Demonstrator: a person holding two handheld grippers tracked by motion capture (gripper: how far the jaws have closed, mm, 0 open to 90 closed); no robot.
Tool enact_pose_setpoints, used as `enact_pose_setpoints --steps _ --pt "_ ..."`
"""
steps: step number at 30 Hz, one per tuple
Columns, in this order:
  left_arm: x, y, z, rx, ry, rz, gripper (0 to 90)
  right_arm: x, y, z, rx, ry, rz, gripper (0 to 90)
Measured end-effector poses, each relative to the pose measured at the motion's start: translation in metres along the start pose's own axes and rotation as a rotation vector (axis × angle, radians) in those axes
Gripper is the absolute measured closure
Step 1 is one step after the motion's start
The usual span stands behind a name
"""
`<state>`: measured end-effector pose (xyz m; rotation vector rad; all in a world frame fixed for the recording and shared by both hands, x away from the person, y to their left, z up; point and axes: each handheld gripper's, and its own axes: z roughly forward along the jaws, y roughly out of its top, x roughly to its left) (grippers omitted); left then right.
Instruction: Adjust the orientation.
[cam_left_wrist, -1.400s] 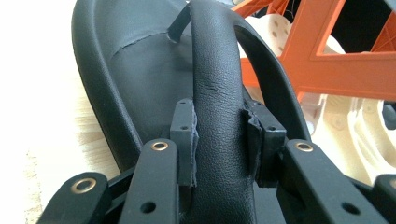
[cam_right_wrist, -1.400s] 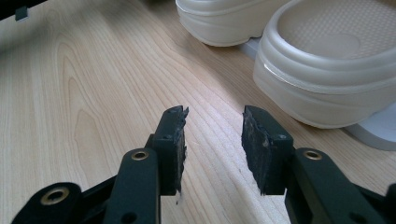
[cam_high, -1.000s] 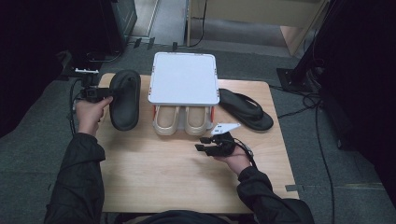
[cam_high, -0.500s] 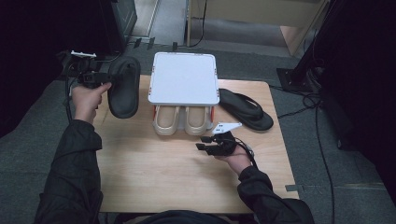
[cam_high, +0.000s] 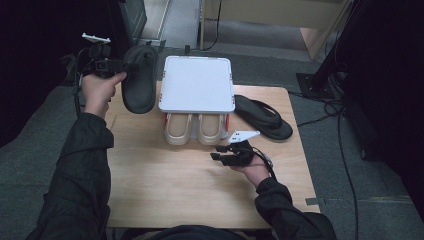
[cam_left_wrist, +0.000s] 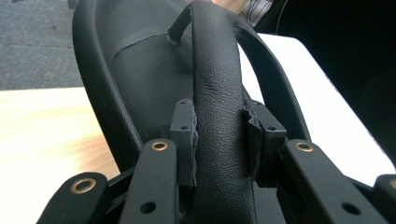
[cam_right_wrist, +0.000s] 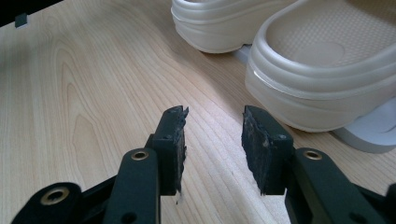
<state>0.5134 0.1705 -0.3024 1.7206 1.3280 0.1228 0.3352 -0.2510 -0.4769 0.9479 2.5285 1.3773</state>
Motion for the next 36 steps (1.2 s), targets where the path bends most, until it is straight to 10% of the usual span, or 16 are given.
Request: enact_pose_setpoints --steps 36 --pt "-0.085 0.010 0.089 0.100 -0.078 0.072 68.0 -0.003 0.000 -0.008 -0.012 -0.007 0.002 59.9"
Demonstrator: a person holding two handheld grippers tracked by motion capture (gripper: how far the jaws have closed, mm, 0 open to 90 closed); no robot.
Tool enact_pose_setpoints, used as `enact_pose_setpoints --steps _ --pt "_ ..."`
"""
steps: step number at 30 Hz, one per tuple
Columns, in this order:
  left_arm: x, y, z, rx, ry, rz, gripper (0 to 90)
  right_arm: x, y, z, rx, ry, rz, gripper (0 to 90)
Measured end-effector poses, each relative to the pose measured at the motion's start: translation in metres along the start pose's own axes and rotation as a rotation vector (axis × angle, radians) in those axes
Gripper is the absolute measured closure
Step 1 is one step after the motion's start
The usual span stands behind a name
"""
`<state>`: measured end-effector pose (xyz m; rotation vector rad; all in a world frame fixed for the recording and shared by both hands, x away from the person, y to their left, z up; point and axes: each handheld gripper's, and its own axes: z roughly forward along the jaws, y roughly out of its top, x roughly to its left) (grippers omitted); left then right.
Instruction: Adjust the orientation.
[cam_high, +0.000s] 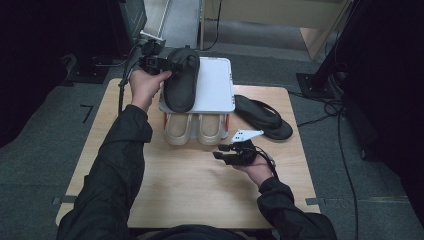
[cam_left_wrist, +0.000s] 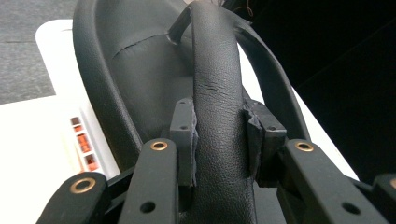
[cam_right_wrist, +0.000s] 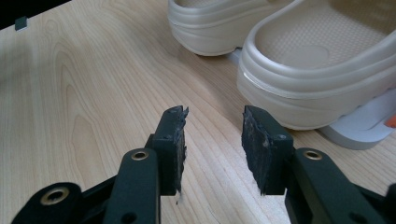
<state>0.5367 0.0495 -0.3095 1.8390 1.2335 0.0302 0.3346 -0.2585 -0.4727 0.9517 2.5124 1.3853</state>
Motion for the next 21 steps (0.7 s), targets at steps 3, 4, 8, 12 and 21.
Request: enact_pose_setpoints --steps 3,4,8,12,21 --pt "0.000 -0.001 0.005 0.006 -0.003 -0.003 68.0 0.000 0.000 -0.001 -0.001 -0.005 -0.001 59.9" --pt "0.001 -0.001 0.007 0.010 -0.003 -0.002 67.9 0.000 0.000 -0.001 -0.001 -0.005 0.000 59.9" --pt "0.004 -0.003 0.010 0.014 -0.005 -0.011 67.9 -0.001 -0.001 -0.002 -0.001 -0.006 -0.001 59.9" --pt "0.013 -0.008 0.013 0.022 -0.011 -0.025 67.7 -0.002 -0.001 -0.002 -0.004 -0.008 0.006 59.8" --pt "0.014 -0.009 0.006 0.003 -0.030 -0.003 59.7 -0.004 -0.001 -0.003 -0.007 -0.016 0.016 58.6"
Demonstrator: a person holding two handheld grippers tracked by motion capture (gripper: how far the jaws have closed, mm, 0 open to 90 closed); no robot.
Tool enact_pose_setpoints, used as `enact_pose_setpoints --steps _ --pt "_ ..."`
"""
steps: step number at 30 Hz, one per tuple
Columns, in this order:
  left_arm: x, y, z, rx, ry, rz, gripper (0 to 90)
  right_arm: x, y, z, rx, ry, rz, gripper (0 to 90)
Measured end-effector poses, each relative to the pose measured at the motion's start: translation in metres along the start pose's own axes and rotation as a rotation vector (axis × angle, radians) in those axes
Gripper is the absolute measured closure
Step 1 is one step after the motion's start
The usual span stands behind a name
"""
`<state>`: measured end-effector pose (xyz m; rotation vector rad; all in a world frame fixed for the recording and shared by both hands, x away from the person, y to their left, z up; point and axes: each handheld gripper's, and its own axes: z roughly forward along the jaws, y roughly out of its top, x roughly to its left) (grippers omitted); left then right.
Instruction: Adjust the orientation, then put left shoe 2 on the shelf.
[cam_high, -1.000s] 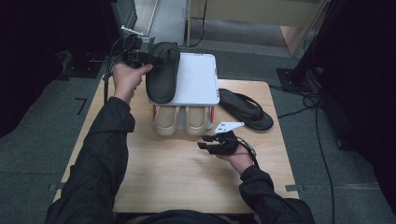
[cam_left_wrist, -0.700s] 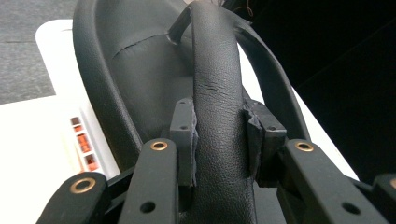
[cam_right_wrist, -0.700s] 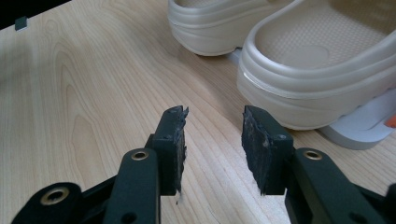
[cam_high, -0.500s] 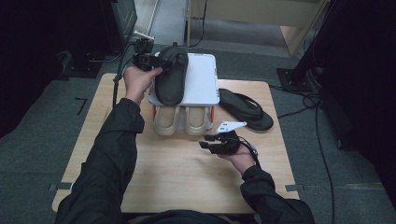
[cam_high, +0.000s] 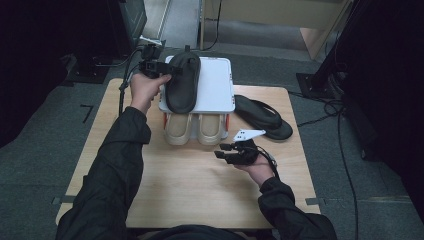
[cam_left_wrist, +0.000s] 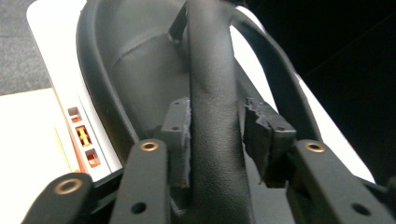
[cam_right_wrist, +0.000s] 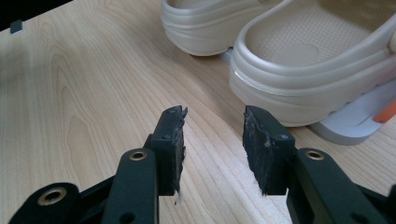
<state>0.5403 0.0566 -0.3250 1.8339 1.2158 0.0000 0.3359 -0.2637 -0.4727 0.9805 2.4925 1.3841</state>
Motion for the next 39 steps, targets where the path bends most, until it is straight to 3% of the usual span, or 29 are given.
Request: enact_pose_setpoints --steps 4,16,24,39 --pt "-0.002 0.001 -0.011 -0.017 0.027 0.027 58.9 -0.002 0.000 -0.002 -0.003 -0.008 0.006 58.2" --pt "0.010 -0.005 -0.038 -0.019 0.050 0.031 56.5 -0.017 0.002 -0.013 -0.016 -0.058 0.030 57.9" --pt "0.026 -0.017 -0.054 -0.020 0.075 0.017 56.4 -0.039 0.004 -0.021 -0.021 -0.130 0.041 61.8" --pt "0.034 -0.051 -0.059 -0.007 0.068 0.026 56.4 -0.083 0.009 -0.020 -0.009 -0.247 0.071 72.4"
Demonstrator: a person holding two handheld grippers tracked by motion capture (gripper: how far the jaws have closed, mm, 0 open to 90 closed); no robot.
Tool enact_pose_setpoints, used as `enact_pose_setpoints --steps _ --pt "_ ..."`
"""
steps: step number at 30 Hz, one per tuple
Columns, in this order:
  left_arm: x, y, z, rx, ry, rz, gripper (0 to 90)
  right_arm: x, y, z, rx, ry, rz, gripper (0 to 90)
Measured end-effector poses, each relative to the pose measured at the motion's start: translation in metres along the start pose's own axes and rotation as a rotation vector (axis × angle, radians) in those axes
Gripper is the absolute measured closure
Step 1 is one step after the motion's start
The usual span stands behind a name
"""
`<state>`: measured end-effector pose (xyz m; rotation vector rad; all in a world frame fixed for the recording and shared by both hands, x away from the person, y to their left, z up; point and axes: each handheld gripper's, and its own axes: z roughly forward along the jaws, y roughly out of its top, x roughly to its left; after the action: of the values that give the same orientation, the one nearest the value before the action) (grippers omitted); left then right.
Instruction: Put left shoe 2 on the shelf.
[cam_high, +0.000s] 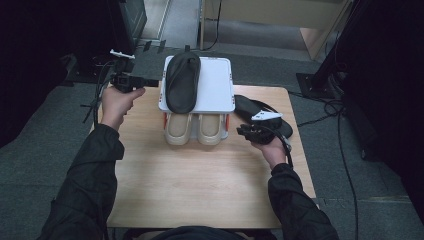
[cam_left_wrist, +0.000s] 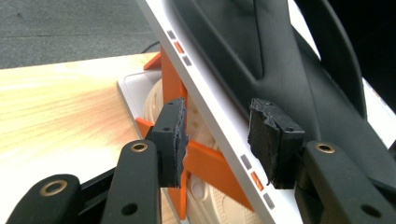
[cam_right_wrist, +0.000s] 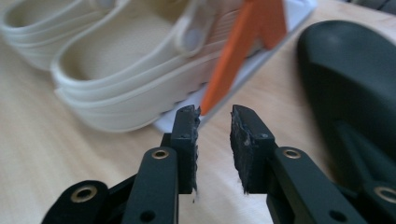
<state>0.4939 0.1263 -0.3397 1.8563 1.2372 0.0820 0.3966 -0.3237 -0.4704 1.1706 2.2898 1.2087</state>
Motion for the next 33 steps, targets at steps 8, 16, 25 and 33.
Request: enact_pose_setpoints --steps 8,16,25,33 --pt "0.007 -0.022 -0.001 -0.011 -0.011 -0.013 56.7 -0.030 0.006 0.004 -0.034 -0.075 0.062 75.5" --pt "0.009 -0.045 -0.002 -0.020 -0.017 -0.003 56.7 -0.052 0.006 0.007 -0.047 -0.131 0.094 76.2" --pt "0.012 -0.067 0.000 -0.025 -0.024 -0.012 56.5 -0.057 -0.005 0.014 0.026 -0.135 0.122 76.3" --pt "0.007 -0.091 0.003 -0.026 -0.031 -0.003 55.8 -0.060 -0.016 0.014 0.046 -0.133 0.115 76.0"
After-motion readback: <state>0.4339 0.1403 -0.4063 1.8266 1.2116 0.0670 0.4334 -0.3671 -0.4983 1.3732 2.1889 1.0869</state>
